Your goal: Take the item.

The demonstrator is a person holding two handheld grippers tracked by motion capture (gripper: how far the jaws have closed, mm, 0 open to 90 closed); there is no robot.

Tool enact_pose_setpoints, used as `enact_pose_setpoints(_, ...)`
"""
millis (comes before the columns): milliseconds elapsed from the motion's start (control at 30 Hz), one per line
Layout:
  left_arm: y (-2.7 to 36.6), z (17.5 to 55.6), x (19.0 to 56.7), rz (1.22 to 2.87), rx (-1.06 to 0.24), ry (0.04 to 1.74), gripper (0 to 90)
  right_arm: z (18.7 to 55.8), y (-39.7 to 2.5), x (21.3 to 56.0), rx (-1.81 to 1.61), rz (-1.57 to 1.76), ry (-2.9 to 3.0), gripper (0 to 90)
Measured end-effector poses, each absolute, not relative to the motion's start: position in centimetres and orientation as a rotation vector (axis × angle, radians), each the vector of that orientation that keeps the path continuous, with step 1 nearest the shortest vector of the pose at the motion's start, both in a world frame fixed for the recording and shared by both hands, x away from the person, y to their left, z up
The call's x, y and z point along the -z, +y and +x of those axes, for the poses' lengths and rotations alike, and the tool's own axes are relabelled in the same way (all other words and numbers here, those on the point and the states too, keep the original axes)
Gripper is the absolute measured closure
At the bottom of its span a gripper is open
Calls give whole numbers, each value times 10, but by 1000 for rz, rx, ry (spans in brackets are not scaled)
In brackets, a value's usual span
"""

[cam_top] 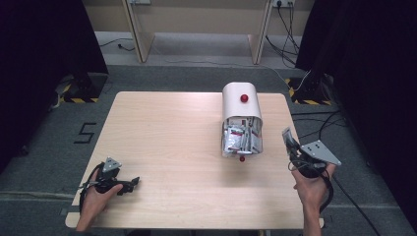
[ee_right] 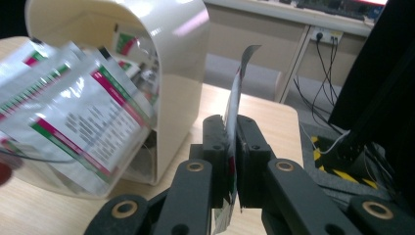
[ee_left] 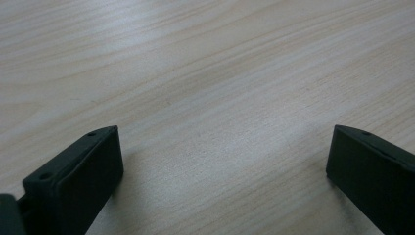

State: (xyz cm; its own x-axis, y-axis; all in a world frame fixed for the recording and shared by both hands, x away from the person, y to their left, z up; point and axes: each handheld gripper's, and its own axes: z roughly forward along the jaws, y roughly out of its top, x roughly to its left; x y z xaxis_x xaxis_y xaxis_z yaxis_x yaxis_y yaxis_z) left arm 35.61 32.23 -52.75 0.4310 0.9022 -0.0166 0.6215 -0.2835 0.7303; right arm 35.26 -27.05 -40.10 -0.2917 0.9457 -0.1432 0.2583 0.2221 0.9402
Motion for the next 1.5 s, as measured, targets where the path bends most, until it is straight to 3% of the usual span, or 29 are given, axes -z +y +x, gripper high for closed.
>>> enact_pose_setpoints(1500,323,356,527,2015,-535,1281,0,382,-274,458,-1017,1229,1851,852)
